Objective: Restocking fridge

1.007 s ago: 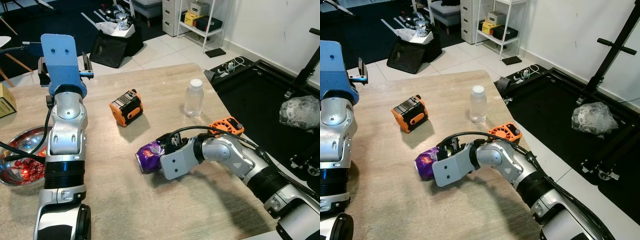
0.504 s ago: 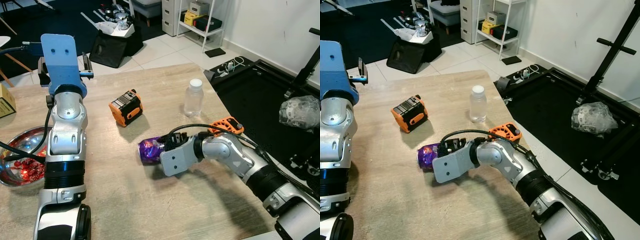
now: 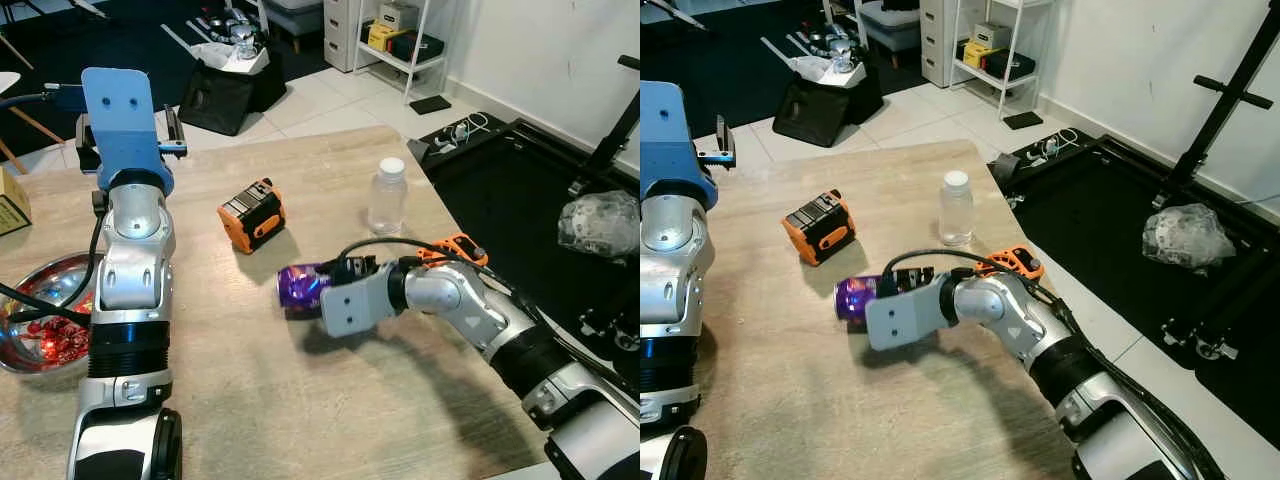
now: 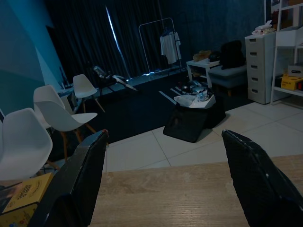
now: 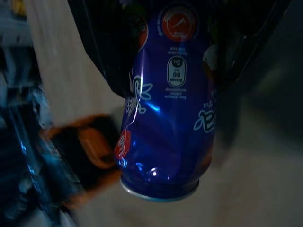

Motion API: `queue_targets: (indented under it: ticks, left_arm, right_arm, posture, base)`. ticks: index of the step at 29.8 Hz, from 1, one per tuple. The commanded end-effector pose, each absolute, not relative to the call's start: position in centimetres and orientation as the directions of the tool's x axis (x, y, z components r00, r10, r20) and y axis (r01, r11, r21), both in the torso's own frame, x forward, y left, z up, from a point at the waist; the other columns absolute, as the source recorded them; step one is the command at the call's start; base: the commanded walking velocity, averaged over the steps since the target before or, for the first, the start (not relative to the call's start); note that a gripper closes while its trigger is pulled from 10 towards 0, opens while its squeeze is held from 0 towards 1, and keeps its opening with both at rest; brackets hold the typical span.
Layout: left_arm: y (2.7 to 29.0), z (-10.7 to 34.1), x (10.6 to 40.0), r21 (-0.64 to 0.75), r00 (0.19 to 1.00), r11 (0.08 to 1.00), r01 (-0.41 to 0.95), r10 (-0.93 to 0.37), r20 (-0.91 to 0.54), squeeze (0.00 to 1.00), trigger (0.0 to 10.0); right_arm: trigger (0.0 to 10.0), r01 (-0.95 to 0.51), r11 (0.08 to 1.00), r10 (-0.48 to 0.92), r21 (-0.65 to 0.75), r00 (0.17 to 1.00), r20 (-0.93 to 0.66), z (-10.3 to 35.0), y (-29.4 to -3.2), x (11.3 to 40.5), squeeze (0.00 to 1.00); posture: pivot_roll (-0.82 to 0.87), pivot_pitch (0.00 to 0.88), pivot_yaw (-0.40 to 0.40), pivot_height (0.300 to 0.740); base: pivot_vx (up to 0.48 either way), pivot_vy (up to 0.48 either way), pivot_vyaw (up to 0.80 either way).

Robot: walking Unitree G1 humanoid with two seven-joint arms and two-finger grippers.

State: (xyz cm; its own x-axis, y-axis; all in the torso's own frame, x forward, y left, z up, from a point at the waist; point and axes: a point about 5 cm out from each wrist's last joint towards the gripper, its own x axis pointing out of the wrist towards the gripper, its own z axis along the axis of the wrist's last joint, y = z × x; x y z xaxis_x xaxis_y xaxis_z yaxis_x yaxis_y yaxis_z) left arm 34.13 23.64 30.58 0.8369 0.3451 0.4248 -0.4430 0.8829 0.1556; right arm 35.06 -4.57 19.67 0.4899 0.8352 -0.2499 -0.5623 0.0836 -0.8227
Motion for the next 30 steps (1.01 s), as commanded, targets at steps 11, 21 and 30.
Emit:
queue_targets:
  ticks: [11,21,30]
  left_arm:
    - [26.2,31.5,32.8,0.052,0.778,0.859,-0.509,0.433,0.455,0.00,10.0]
    - [25.3,30.2,33.1,0.056,0.825,0.888,-0.457,0.400,0.400,0.00,10.0]
    - [21.2,29.2,33.2,-0.015,0.955,1.000,0.000,0.004,0.298,0.00,10.0]
  right_arm:
    - [10.0,-0.607,0.794,0.588,0.027,0.779,0.218,20.6,-7.9,37.2,0.00]
    - [10.0,-0.672,0.624,0.630,0.398,0.735,0.252,17.0,-2.6,33.9,0.00]
    - [10.0,-0.840,0.438,0.724,0.319,0.540,0.428,21.9,-1.5,32.2,0.00]
  posture:
    - [0.02,0.175,0.001,0.740]
    - [0.04,0.167,-0.004,0.740]
    - [0.03,0.157,-0.005,0.740]
  base:
    - [0.000,0.000,0.00]
    - [0.000,0.000,0.00]
    - [0.000,0.000,0.00]
